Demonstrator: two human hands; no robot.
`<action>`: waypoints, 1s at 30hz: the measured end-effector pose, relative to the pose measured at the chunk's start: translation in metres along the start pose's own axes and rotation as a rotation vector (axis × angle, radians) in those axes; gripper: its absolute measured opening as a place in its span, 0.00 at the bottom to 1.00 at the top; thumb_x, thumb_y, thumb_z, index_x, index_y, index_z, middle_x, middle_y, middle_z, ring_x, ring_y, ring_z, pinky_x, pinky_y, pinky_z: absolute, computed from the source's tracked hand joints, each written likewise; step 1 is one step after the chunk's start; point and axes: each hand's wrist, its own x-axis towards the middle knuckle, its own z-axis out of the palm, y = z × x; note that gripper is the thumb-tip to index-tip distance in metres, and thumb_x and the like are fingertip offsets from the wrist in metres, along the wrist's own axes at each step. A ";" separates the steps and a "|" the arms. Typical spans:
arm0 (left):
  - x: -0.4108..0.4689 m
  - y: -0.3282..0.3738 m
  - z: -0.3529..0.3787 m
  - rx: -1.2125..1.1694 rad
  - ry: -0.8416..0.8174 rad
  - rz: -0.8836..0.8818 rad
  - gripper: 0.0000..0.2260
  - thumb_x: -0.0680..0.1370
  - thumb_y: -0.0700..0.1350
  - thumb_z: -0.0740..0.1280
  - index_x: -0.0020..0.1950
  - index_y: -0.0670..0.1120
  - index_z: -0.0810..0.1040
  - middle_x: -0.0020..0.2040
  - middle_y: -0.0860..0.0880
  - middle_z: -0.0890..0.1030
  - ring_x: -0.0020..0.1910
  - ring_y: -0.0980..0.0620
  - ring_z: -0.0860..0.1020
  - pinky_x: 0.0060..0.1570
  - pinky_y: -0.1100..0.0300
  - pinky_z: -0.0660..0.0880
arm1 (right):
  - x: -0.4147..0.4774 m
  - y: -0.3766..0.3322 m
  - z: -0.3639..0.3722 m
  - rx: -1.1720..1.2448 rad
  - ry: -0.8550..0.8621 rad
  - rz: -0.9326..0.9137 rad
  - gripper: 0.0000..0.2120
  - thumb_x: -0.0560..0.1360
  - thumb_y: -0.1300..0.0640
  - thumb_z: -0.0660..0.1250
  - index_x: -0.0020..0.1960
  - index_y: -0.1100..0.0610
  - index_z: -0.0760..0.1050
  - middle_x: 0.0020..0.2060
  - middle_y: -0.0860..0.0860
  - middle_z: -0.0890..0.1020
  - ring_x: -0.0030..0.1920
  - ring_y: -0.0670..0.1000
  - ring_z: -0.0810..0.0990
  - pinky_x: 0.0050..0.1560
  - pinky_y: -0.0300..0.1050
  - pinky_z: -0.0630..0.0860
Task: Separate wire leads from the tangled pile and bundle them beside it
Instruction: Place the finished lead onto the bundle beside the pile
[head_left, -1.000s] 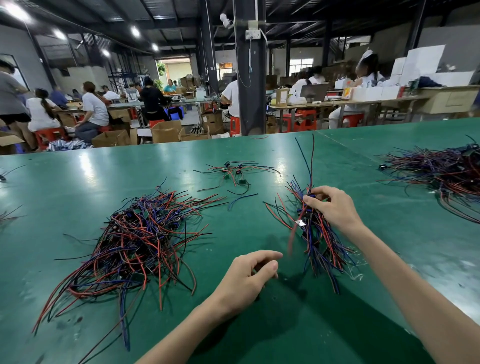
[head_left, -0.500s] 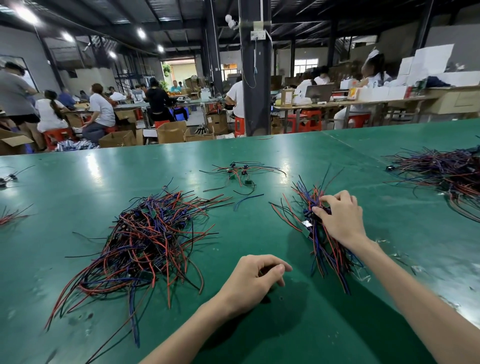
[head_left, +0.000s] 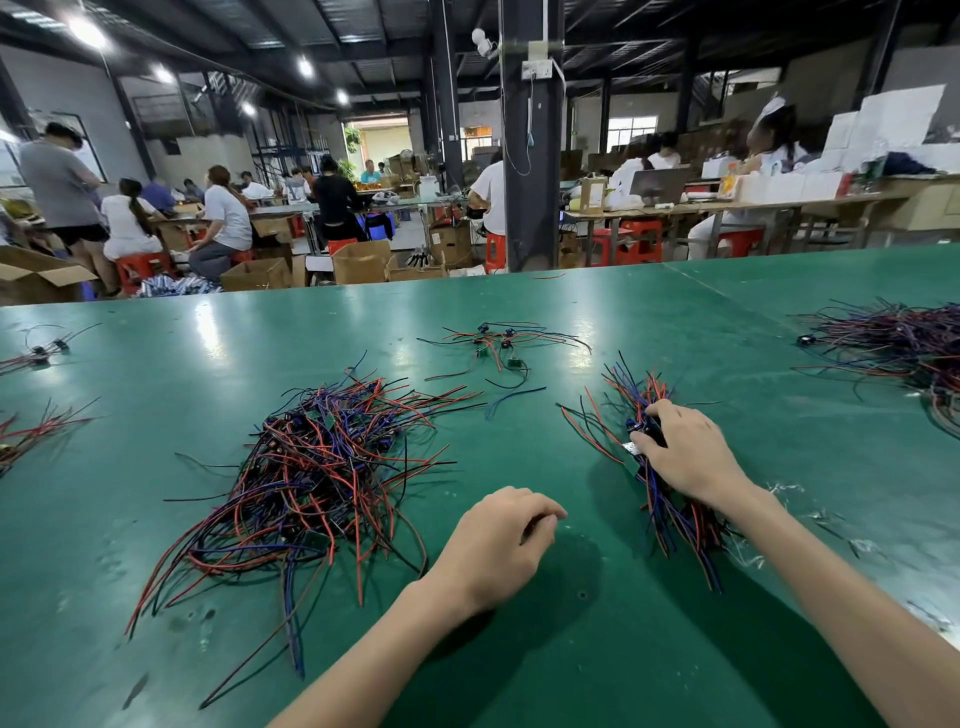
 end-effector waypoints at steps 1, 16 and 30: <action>0.000 -0.001 -0.001 0.061 0.025 0.018 0.11 0.80 0.45 0.60 0.57 0.47 0.79 0.48 0.53 0.80 0.51 0.56 0.73 0.53 0.60 0.70 | 0.000 0.000 0.000 0.000 -0.013 0.002 0.20 0.79 0.48 0.60 0.66 0.58 0.68 0.64 0.56 0.75 0.67 0.55 0.69 0.70 0.50 0.57; 0.013 -0.067 -0.106 0.606 0.227 -0.815 0.13 0.78 0.43 0.60 0.60 0.41 0.75 0.59 0.39 0.74 0.59 0.41 0.71 0.56 0.49 0.72 | -0.059 -0.089 0.035 -0.066 -0.028 -0.447 0.16 0.78 0.50 0.57 0.64 0.50 0.71 0.59 0.46 0.75 0.63 0.49 0.69 0.66 0.46 0.57; 0.007 -0.080 -0.101 0.595 0.656 -0.732 0.11 0.75 0.50 0.67 0.51 0.45 0.82 0.55 0.42 0.76 0.58 0.40 0.66 0.55 0.49 0.63 | -0.066 -0.096 0.029 -0.153 -0.023 -0.372 0.16 0.69 0.65 0.56 0.56 0.57 0.70 0.51 0.54 0.69 0.51 0.55 0.69 0.52 0.47 0.66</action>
